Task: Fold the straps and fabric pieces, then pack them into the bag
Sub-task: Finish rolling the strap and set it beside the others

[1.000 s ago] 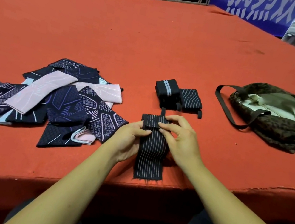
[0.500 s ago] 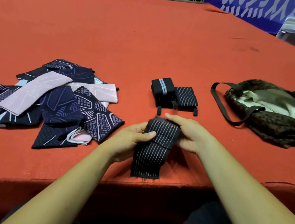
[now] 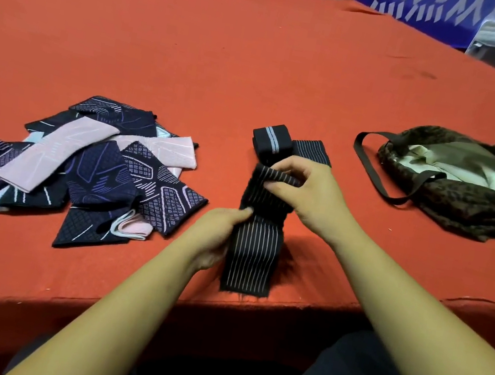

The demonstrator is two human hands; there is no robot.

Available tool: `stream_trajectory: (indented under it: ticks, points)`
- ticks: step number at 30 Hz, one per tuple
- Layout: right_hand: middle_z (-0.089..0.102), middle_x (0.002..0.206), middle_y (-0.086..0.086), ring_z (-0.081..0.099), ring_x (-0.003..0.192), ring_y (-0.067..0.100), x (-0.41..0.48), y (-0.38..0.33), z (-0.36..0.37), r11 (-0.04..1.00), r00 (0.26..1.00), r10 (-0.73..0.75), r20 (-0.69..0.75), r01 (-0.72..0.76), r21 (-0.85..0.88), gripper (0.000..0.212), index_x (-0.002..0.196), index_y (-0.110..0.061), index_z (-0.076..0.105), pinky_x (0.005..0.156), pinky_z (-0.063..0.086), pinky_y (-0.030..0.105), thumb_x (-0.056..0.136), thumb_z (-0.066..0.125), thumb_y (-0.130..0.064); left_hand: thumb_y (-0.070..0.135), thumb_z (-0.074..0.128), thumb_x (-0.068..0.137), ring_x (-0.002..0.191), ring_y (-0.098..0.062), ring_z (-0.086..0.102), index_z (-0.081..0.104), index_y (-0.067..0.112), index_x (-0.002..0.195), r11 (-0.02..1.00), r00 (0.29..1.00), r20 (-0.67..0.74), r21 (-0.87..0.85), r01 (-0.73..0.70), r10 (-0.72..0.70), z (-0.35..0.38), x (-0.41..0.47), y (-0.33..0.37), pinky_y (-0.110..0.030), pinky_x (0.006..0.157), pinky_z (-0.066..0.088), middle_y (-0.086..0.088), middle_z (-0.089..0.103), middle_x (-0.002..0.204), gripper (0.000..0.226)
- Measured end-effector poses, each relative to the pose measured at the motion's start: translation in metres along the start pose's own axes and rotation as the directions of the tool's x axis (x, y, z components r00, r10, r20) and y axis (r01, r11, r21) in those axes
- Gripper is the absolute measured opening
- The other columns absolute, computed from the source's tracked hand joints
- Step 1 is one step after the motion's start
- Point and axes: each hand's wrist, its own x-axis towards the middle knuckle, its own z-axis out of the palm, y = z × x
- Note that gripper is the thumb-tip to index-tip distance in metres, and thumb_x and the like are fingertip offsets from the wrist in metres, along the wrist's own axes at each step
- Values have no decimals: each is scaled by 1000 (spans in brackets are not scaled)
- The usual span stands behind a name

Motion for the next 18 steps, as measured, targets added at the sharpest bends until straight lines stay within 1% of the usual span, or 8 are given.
stream_trajectory:
  ticks: [3,5,7,10,12,15,16,18]
  points:
    - [64,111,0,59,107,9,-16,15,12,983,993,-109,54,115,-142,22,89,-26,75,97,44,26,78,74,-6,40,34,105,81,-25,74,59,-2,121,929,999,38,-369,31,-18,2,2,10,-35,71,62,-19,73,97,51]
    - [52,134,1,48,128,15,-30,30,20,977,994,-84,64,95,-192,26,93,-33,76,113,35,36,79,74,-11,56,28,102,89,-30,72,55,-5,130,913,996,81,-404,53,-22,0,-2,15,-37,72,61,-24,70,108,73]
    - [39,148,1,38,138,14,-43,38,26,983,997,-30,66,42,-177,30,99,-34,77,119,28,35,80,73,-10,55,31,102,103,-32,68,55,-6,132,938,997,82,-347,24,5,0,-4,16,-40,83,60,-26,65,122,72]
    - [35,151,-1,37,137,7,-53,40,30,991,994,25,106,-11,-136,38,106,-35,74,117,26,23,82,69,-6,24,41,104,110,-32,63,57,-5,129,971,993,-35,-204,-122,117,2,4,11,-38,90,56,-23,64,125,41]
    - [50,137,1,52,122,10,-51,35,30,995,991,93,94,-97,35,37,112,-30,67,104,41,27,81,65,-9,10,43,102,106,-32,62,57,-4,126,973,970,-118,-66,-222,213,2,8,10,-38,88,54,-22,66,118,31]
    - [64,115,2,65,101,15,-38,25,30,861,929,371,8,-347,372,42,131,-21,49,82,50,28,92,60,-30,10,48,101,108,-31,65,58,4,125,957,947,-150,100,-273,285,5,6,11,-44,94,50,-19,67,122,26]
    - [66,113,2,67,98,15,-35,22,31,808,896,443,28,-412,421,41,133,-19,47,81,53,29,97,55,-37,12,49,101,111,-31,65,58,8,124,951,946,-134,139,-276,294,7,5,11,-45,96,50,-17,67,123,25]
    - [69,113,4,70,98,15,-31,19,35,738,872,481,88,-457,496,38,129,-17,53,84,56,32,101,48,-43,13,50,101,113,-27,65,58,11,125,929,939,-79,198,-313,334,11,4,10,-43,99,50,-13,68,123,25]
